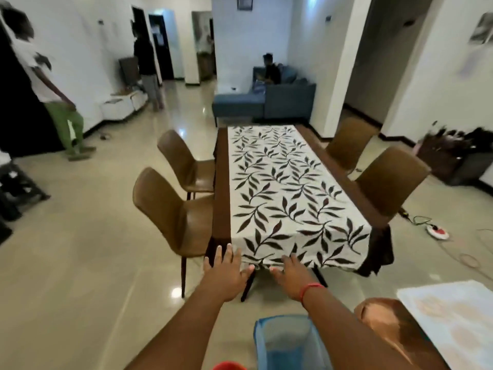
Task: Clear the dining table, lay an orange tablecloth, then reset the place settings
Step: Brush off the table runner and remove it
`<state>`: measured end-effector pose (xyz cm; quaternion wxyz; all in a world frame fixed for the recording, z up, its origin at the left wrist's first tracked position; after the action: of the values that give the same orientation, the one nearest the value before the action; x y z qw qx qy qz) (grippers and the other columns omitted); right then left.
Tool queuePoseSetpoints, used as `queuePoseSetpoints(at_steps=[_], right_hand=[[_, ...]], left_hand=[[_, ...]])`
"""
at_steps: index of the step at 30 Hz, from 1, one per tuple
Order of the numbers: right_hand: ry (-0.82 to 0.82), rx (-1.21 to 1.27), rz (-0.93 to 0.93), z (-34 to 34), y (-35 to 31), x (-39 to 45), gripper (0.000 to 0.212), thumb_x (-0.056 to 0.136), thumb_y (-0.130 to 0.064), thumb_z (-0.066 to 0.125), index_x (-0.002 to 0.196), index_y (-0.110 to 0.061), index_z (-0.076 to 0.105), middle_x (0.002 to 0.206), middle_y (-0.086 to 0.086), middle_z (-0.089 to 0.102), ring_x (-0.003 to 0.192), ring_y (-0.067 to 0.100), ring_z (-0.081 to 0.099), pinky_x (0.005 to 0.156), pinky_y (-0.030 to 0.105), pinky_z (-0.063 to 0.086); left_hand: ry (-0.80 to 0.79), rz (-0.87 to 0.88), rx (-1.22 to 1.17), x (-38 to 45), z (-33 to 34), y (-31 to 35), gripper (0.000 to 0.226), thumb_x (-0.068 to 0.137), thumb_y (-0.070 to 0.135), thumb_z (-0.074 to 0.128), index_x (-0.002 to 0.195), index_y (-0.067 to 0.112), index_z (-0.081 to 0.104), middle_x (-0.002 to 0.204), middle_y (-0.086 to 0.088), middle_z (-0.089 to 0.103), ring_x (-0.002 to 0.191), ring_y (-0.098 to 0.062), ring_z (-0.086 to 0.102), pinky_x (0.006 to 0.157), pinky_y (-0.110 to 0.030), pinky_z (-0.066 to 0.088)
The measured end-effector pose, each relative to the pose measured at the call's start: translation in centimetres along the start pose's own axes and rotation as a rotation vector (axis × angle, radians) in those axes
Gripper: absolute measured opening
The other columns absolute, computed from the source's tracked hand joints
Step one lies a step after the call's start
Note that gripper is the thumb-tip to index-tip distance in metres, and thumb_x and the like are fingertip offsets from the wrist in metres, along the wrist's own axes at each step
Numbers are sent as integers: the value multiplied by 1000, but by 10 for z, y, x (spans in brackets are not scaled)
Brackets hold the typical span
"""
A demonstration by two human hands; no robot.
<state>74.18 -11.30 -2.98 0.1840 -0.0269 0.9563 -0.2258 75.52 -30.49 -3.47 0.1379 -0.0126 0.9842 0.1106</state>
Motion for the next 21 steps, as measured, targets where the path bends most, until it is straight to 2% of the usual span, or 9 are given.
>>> queuePoseSetpoints(at_steps=[4, 8, 10, 17, 21], right_hand=[[171, -226, -51, -83, 4, -15, 82, 94, -68, 31, 158, -27, -1, 165, 1, -13, 152, 29, -4, 122, 53, 9], [398, -385, -126, -142, 14, -39, 84, 92, -73, 20, 154, -30, -17, 161, 1, -27, 150, 30, -17, 119, 57, 0], [470, -412, -150, -160, 26, -53, 85, 90, -76, 15, 151, -32, -24, 157, 0, -35, 148, 29, -24, 119, 58, -5], [625, -435, -204, -213, 79, -89, 85, 85, -79, -4, 151, -31, -26, 154, -2, -42, 145, 28, -32, 116, 55, -16], [690, -441, -214, -236, 100, -101, 85, 89, -78, 4, 151, -30, -26, 157, -1, -37, 146, 29, -27, 116, 55, -13]], left_hand=[[227, 108, 132, -1, -73, 47, 78, 93, 73, 3, 158, 32, -10, 165, -1, -20, 151, -29, -22, 117, -62, -9], [463, 164, 250, -19, -118, 92, 78, 88, 74, -9, 152, 33, -26, 159, -3, -37, 143, -28, -41, 116, -62, -18], [541, 168, 300, -33, -127, 113, 78, 89, 73, -11, 152, 31, -29, 157, -4, -41, 142, -28, -43, 115, -62, -19], [680, 170, 319, -72, -134, 183, 79, 92, 72, -5, 156, 29, -21, 161, -5, -34, 148, -30, -31, 119, -64, -8], [687, 160, 314, -83, -130, 209, 78, 92, 71, -5, 153, 29, -27, 160, -5, -36, 148, -30, -32, 119, -64, -6]])
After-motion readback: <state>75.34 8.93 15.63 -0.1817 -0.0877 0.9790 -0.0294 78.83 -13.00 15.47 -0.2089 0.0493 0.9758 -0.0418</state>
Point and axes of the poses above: each hand's wrist, its own x-axis towards the middle knuckle, its own z-axis out of the palm, y = z × x, the point moved 8 cm from there along x, towards the middle knuckle
